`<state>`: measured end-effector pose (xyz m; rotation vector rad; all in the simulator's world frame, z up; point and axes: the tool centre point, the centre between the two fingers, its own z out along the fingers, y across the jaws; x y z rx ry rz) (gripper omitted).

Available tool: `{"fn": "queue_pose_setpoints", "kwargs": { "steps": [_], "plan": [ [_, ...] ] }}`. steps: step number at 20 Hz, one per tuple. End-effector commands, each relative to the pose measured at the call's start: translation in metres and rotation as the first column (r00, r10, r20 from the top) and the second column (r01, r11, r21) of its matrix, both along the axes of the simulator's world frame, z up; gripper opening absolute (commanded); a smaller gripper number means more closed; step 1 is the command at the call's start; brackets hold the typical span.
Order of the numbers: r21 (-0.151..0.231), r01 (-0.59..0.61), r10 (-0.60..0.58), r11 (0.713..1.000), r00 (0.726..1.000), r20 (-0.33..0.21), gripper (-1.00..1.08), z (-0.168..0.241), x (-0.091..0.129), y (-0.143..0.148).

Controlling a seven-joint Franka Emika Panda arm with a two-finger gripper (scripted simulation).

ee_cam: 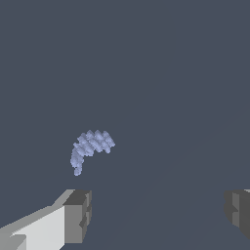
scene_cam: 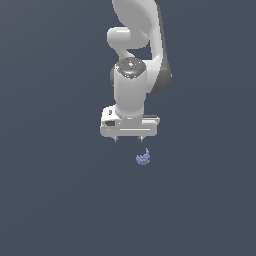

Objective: Pick up the object and move it to a goal position.

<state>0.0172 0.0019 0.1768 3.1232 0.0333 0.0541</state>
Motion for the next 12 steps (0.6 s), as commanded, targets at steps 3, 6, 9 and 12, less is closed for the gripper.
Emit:
{"fn": "queue_pose_setpoints", "kwargs": {
  "steps": [3,6,9,12],
  "plan": [
    [0.002,0.023,-0.023,1.0,1.0,0.0,1.0,-0.002,0.001,0.002],
    [0.004,0.053,-0.053,0.999,0.999,-0.001,1.0,-0.005,0.001,0.004],
    [0.007,0.095,-0.095,0.995,0.995,-0.003,1.0,-0.008,0.002,0.007],
    [0.011,0.147,-0.147,0.989,0.989,-0.005,1.0,-0.013,0.004,0.011]
  ]
}}
